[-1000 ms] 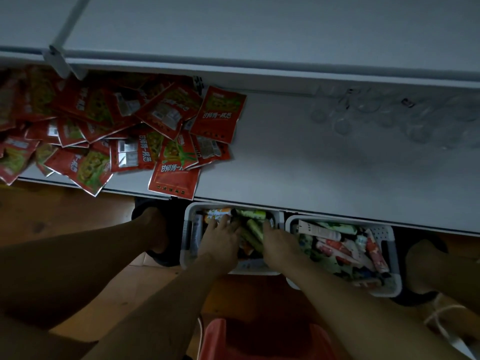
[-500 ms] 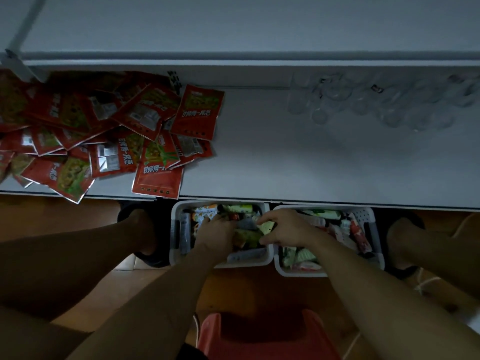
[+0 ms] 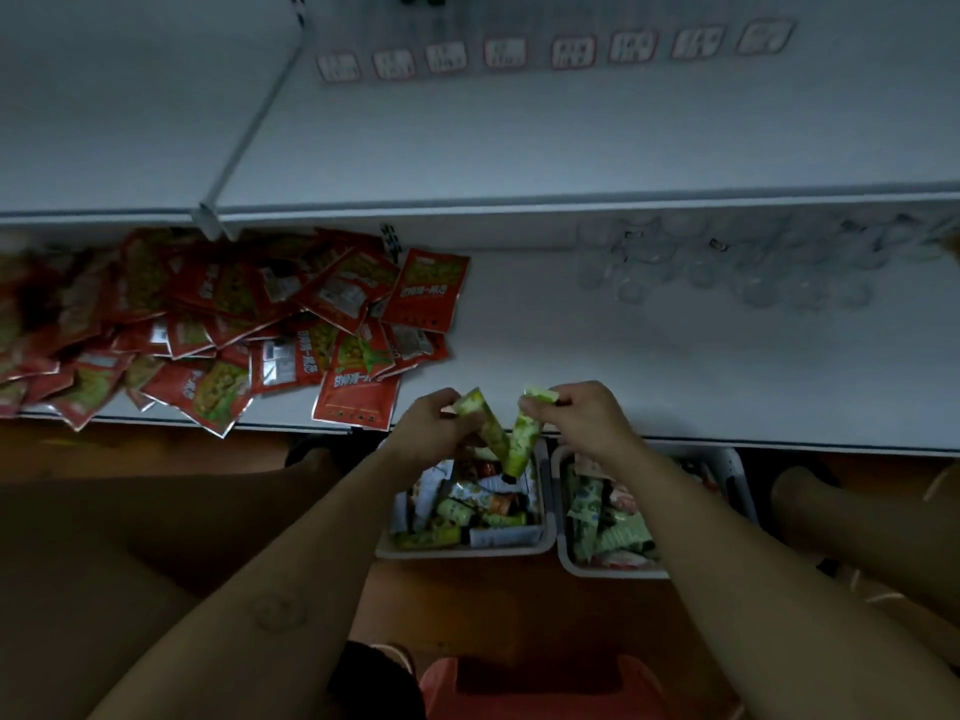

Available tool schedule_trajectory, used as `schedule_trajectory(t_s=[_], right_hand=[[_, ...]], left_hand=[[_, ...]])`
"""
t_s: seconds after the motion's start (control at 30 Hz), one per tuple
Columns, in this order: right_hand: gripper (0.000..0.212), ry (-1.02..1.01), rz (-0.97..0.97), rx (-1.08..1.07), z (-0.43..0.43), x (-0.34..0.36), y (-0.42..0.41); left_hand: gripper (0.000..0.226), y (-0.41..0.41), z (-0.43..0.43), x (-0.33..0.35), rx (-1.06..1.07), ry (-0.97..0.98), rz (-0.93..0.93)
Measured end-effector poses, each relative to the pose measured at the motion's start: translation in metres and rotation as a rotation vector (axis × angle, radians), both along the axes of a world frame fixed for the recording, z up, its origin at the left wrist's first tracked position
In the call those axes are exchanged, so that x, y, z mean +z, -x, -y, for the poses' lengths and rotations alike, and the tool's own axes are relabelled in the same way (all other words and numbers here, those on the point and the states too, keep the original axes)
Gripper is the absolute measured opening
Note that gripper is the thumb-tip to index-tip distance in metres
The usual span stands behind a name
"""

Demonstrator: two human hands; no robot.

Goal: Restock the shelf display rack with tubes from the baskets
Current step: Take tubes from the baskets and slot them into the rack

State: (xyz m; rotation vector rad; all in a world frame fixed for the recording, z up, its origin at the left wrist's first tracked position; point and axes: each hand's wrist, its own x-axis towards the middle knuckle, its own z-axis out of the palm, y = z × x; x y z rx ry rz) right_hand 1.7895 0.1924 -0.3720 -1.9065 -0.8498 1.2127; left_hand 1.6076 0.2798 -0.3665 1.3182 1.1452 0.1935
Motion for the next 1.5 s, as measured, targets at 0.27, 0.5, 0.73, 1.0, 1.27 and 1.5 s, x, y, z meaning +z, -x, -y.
schedule_trajectory(t_s=[0.27,0.5,0.73,1.0,1.27,1.5], right_hand=[[0.025,-0.219,-0.154,-0.024,-0.018,0.077,-0.007],[0.029,-0.361,-0.201,0.029,-0.034,0.148,-0.01],[0.009,-0.319,0.028,0.223,-0.04,0.213,-0.005],[0.015,-0.53,0.259,-0.017,-0.095,0.278,-0.014],[0.028,-0.71,0.446,-0.088,-0.168,0.315,-0.04],[0.013,-0.815,0.641,-0.149,-0.224,0.316,-0.062]], left_hand=[[0.035,-0.016,-0.016,0.074,-0.016,-0.247,0.161],[0.02,-0.026,-0.034,0.16,-0.145,-0.568,0.183],[0.023,-0.024,-0.053,0.241,-0.211,-0.76,0.205],[0.035,-0.045,-0.112,0.287,-0.071,-0.87,0.262],[0.02,-0.056,-0.189,0.288,0.113,-0.905,0.349],[0.012,-0.058,-0.251,0.289,0.175,-0.961,0.442]])
